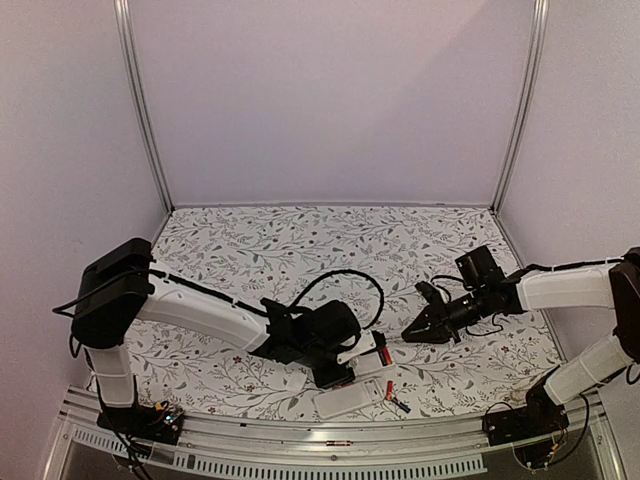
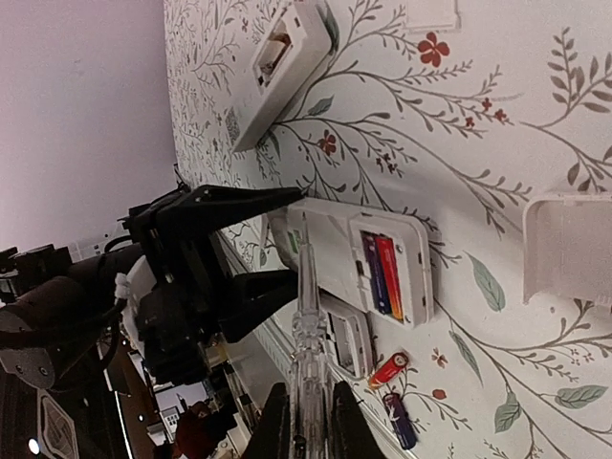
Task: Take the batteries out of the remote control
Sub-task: Remove the battery from the remote control without the battery cover.
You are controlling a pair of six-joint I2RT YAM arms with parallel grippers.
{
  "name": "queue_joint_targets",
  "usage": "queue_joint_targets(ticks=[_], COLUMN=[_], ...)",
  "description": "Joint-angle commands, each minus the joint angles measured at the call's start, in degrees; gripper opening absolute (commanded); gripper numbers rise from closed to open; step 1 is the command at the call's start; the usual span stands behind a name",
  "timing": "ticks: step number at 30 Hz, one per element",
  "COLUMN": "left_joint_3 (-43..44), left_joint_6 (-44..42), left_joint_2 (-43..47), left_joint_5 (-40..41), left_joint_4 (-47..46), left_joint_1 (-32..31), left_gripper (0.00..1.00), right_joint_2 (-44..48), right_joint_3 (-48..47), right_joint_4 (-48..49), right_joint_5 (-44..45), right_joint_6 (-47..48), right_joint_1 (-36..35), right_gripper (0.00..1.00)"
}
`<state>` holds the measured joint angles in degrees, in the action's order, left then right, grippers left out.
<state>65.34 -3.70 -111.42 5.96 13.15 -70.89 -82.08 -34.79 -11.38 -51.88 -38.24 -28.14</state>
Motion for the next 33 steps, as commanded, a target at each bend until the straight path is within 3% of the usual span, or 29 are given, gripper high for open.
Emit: queue_joint_targets(ticks=[1,9,16,21,33], left_joint_3=[-1.2,-1.9,-0.8,-1.3,-1.0], left_joint_6=[-3.0,-4.4,-10.3,-14.8,-16.1], left_joint_2=[-3.4,-2.1,-0.7,0.0,-0.4], left_joint_5=[-6.6,-4.6,-11.5,-14.7,-15.3], left_joint_4=[1.5,0.7,2.7,4.2,5.2], left_joint_1=[-1.4,-1.1,1.1,2.4,4.0], left_gripper=[0.17,0.18,0.23,0.22,0.19], right_joint_2=[4.5,12.4,15.8,15.4,10.3], right_joint_3=[0.8,-4.7,-9.5,-12.1,-12.6], right_joint_4=[3.9,-20.9,-32.8,-34.9,-33.9], right_joint_5=[-2.0,20.4,24.7,24.7,23.9], right_joint_6=[-3.0,9.1,18.9,21.7,20.5], right_joint_1=[1.5,1.9,-0.6,-4.1,-9.6], right_gripper=[0.0,0.0,0.0,0.0,0.0])
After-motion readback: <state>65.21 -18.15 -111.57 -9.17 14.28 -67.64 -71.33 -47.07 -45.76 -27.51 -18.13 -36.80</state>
